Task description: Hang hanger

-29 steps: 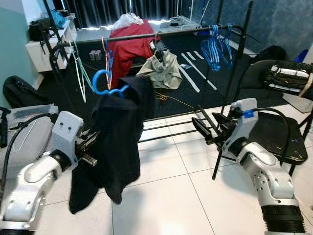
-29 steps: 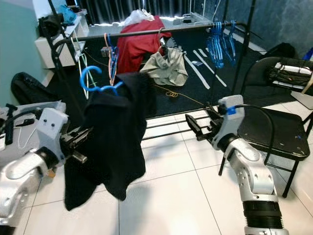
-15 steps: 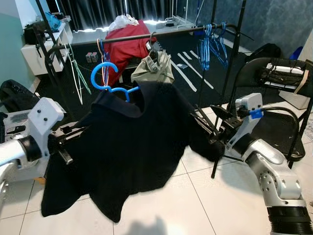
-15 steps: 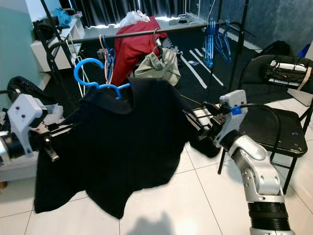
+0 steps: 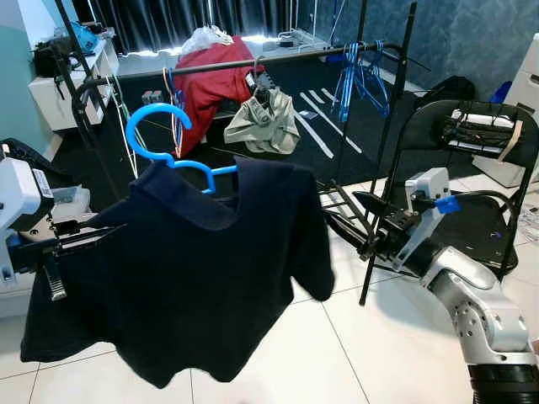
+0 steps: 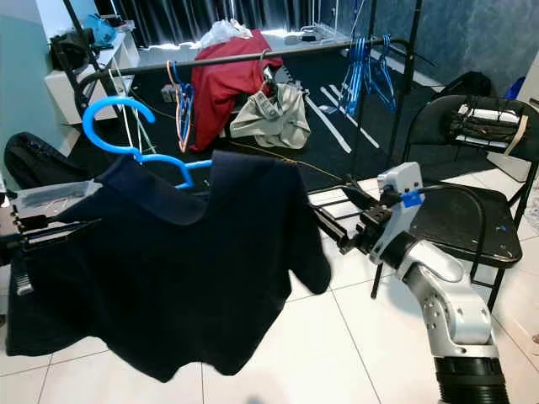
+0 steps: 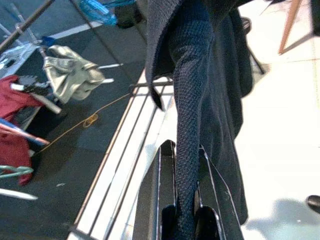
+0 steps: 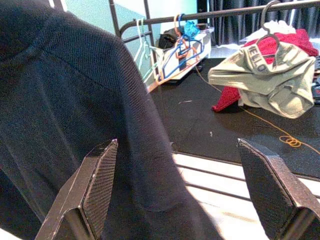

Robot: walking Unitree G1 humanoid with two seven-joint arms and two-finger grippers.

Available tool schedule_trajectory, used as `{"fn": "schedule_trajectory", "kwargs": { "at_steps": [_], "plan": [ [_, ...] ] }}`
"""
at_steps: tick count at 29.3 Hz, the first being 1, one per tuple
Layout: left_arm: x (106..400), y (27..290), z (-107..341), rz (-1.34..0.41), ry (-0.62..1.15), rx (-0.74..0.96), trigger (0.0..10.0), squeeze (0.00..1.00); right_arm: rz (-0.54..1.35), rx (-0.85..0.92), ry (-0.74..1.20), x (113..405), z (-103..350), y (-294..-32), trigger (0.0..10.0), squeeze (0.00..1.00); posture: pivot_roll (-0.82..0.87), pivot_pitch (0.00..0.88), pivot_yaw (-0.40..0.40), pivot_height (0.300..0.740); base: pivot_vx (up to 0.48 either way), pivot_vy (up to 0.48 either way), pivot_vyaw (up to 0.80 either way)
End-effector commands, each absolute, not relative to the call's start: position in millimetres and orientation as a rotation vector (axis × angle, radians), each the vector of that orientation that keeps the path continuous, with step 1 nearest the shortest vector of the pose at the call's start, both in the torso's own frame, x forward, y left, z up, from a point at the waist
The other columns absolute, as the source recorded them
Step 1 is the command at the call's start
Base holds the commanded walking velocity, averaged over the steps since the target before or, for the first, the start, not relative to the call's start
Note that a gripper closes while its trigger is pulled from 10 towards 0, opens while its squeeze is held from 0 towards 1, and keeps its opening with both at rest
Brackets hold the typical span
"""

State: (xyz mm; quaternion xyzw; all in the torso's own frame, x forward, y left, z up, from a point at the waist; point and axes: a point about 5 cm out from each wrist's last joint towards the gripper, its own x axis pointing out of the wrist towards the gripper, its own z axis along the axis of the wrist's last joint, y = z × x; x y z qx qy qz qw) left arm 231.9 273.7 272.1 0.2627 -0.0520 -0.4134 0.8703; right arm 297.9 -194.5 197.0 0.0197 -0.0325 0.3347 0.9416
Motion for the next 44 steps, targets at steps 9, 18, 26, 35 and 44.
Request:
{"fn": "schedule_trajectory", "kwargs": {
  "at_steps": [9,18,26,35,44],
  "plan": [
    [224.4,240.1,301.9,-1.044,-0.232,0.593,10.0,0.00,0.939,0.005,0.115,273.1,176.7,-176.4,10.0,0.00,-0.06,0.006,0.041,0.740,0.000,0.000,0.00],
    [231.1,230.1,303.1,-1.088,-0.232,0.596,10.0,0.00,0.895,0.005,0.097,276.9,179.2,-182.4,0.0,0.00,-0.05,0.019,0.046,0.740,0.000,0.000,0.00],
    [243.9,250.9,277.5,-0.949,-0.119,0.608,10.0,0.00,0.908,0.021,0.080,271.5,183.7,-180.4,0.0,0.00,-0.06,0.036,0.051,0.740,0.000,0.000,0.00],
    [255.1,294.3,241.5,-0.643,0.128,0.626,10.0,0.00,0.817,0.000,0.036,283.1,194.0,-189.9,0.0,0.00,-0.07,0.019,0.042,0.740,0.000,0.000,0.00],
    [229.3,316.5,221.5,-0.742,0.260,0.580,10.0,0.00,0.537,-0.071,0.027,304.9,198.4,-219.1,0.0,0.00,-0.08,0.024,0.030,0.740,0.000,0.000,0.00]
  ]
}}
